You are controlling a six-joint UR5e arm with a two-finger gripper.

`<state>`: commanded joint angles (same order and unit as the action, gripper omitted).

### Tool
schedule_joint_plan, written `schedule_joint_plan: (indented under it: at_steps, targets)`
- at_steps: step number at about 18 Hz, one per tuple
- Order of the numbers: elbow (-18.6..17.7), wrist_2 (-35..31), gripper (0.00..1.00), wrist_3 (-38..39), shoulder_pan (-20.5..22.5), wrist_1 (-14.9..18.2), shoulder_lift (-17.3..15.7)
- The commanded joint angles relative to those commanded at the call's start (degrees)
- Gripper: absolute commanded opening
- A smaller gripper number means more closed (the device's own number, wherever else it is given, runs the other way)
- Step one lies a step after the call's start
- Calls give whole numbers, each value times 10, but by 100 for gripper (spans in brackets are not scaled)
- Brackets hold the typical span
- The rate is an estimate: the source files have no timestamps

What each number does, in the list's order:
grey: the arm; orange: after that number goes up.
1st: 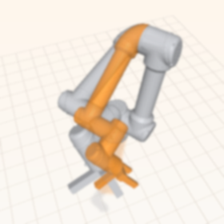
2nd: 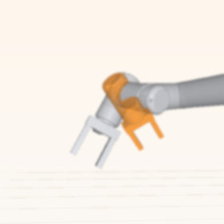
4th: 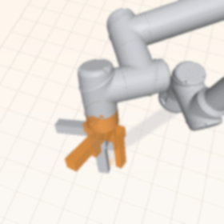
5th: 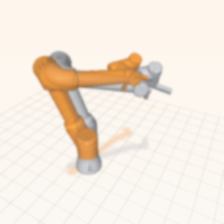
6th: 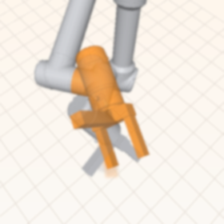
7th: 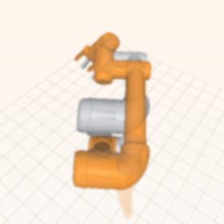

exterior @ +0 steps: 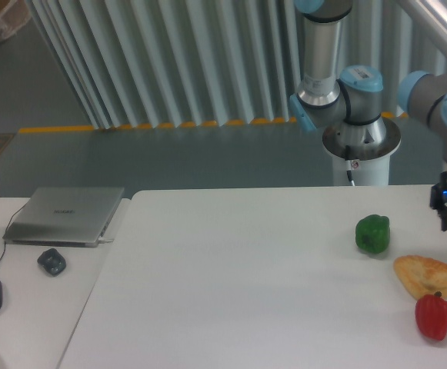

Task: Place the yellow pepper on the table

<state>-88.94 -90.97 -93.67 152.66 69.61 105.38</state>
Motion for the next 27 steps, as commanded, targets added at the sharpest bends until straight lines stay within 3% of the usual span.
schedule_joint_plan:
  at_steps: [5,14,18,19,21,22,25,26,27]
  targets:
    - [-1,2,100,-31,21,-8,0]
    - [26,6,100,-185,97,-10,10]
    - [27,6,100,-185,107,-24,19]
    - [27,7,100,-157,114,-25,20]
    - [27,8,100,24,125,-46,28]
    - [27,11,100,59,127,-62,32]
    - [31,51,100,99,125,-66,35]
    - [32,54,100,171,125,-74,43]
    - [35,54,100,197,127,-80,44]
